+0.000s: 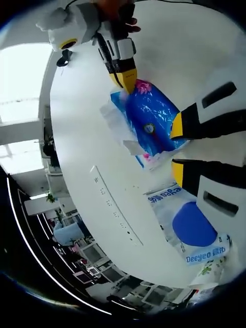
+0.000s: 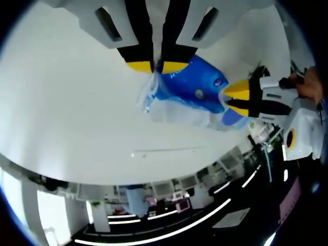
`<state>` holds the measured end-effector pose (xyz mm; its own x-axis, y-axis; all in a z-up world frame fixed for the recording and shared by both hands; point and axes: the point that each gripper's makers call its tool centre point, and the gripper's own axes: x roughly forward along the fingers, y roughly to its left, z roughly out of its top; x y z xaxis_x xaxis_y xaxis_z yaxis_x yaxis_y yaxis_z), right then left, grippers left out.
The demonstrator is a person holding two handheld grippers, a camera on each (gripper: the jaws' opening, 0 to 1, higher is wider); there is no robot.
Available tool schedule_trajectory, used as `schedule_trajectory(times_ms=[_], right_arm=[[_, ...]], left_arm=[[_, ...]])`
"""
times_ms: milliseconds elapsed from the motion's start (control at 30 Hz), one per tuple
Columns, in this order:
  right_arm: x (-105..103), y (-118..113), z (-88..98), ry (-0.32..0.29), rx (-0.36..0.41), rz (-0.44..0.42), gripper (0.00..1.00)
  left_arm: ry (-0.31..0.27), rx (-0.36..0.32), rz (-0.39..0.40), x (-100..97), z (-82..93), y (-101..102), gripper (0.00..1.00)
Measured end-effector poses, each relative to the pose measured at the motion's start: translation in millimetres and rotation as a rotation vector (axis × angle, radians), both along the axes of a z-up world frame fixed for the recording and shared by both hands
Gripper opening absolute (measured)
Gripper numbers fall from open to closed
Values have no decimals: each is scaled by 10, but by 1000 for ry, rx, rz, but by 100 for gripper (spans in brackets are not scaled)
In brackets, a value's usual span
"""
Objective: Arrange the tabletop items into an orderly group along one side of the table until the central work area is clear of visible clutter.
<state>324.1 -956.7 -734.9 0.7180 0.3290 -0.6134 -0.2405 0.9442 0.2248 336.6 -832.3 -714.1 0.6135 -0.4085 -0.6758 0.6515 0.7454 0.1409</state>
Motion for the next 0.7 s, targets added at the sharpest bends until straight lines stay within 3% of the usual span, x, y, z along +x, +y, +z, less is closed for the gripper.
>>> schedule_trajectory(times_ms=[433, 700], right_arm=[[69, -29, 1, 0, 12, -74, 0], [108, -36, 1, 4, 48, -126, 0]], left_arm=[[-10, 10, -5, -56, 60, 132, 12], [-40, 48, 17, 0, 55, 348, 20]])
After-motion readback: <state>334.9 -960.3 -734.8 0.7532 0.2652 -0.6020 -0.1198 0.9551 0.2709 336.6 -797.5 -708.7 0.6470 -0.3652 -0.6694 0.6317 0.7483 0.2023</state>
